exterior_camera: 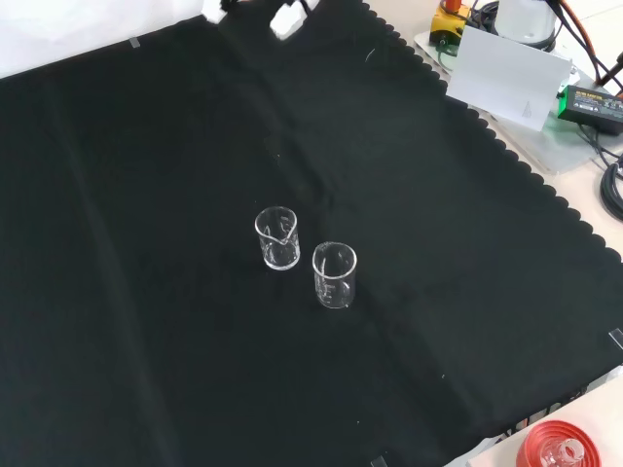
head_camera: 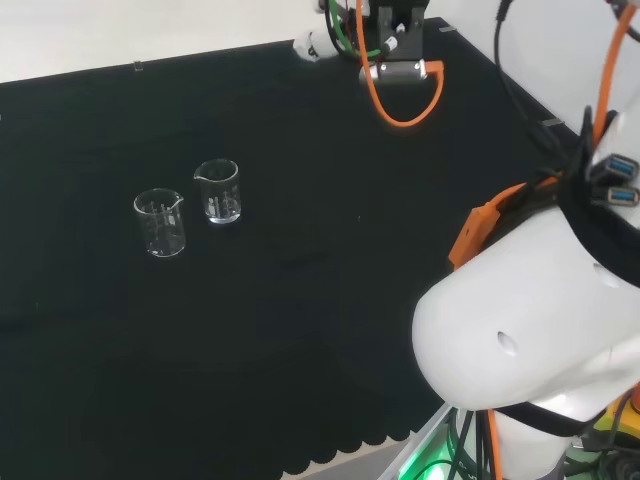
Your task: Pick up the beaker on the right.
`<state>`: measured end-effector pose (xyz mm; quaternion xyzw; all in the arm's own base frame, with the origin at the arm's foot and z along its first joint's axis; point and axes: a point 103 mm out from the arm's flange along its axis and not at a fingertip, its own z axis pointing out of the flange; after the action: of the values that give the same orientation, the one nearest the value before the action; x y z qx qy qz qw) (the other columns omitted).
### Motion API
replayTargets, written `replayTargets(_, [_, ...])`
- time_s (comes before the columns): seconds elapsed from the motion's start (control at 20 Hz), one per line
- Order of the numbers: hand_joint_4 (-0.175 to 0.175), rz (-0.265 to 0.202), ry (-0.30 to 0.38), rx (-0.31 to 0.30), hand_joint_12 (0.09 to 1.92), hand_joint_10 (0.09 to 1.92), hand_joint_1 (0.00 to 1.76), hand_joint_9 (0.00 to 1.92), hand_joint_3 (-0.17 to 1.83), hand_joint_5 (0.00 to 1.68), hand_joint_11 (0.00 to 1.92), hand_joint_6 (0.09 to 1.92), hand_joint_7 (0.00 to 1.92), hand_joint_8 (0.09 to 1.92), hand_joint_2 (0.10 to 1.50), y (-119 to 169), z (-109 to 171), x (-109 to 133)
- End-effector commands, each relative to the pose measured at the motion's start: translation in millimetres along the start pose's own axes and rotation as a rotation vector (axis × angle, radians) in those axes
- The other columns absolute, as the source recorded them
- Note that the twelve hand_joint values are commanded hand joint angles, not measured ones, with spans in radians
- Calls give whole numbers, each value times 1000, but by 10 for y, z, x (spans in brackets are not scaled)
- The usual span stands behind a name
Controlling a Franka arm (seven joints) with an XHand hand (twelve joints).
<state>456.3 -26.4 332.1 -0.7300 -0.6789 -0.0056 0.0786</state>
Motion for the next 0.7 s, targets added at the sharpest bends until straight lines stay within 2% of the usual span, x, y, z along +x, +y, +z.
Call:
replayTargets(0.05, [-30, -102, 73, -36, 1009, 661, 483, 212, 198, 261, 0, 87, 173, 520, 1024, 337, 319, 94])
replayTargets(0.15, [-31, -113, 71, -26, 1023, 661, 497, 216, 199, 262, 0, 87, 175, 524, 1011, 377, 435, 117])
replayTargets(0.5, [-35, -155, 137, 16, 1064, 667, 576, 249, 208, 278, 0, 87, 190, 540, 951, 531, 732, 211])
replayTargets(0.7, [-41, -186, 170, 49, 1105, 666, 675, 289, 343, 298, 0, 87, 218, 572, 815, 613, 917, 245])
